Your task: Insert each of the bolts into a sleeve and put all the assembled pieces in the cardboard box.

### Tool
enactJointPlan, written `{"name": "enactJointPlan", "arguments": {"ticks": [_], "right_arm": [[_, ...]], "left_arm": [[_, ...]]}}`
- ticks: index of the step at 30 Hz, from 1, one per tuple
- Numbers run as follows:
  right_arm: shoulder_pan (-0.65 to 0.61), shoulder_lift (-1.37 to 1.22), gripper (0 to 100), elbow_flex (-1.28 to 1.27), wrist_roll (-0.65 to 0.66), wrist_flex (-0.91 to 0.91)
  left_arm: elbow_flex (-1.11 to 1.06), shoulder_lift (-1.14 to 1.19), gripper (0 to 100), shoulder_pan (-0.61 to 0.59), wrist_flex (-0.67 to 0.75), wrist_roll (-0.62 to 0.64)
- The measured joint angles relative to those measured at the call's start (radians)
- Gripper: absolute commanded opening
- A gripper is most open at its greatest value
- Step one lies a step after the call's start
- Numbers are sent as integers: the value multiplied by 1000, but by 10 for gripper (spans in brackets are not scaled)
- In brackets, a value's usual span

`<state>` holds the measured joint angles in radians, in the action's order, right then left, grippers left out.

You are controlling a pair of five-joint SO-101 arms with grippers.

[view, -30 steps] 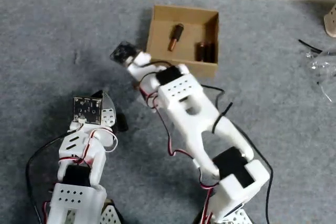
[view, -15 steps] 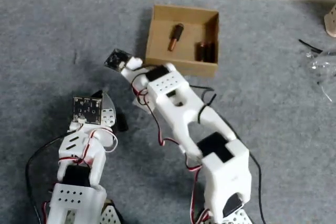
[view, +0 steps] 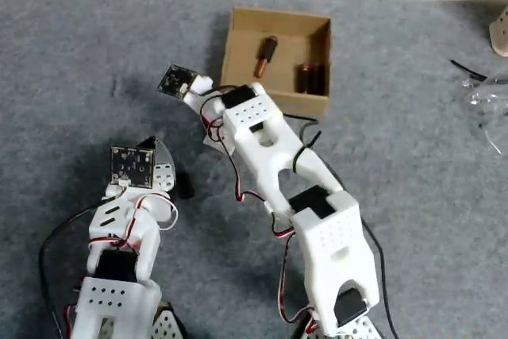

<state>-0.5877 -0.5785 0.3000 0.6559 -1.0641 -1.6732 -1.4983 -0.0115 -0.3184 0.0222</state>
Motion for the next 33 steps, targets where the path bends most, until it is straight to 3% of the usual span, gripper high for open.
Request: {"name": "enactJointPlan", "arguments": {"ticks": [20, 33], "right_arm": [[14, -106, 314, 38, 9, -11], [18, -110, 313, 58, 8, -135]], "left_arm": [[0, 0, 7, 0, 60, 0], [0, 0, 7, 0, 60, 0]]}}
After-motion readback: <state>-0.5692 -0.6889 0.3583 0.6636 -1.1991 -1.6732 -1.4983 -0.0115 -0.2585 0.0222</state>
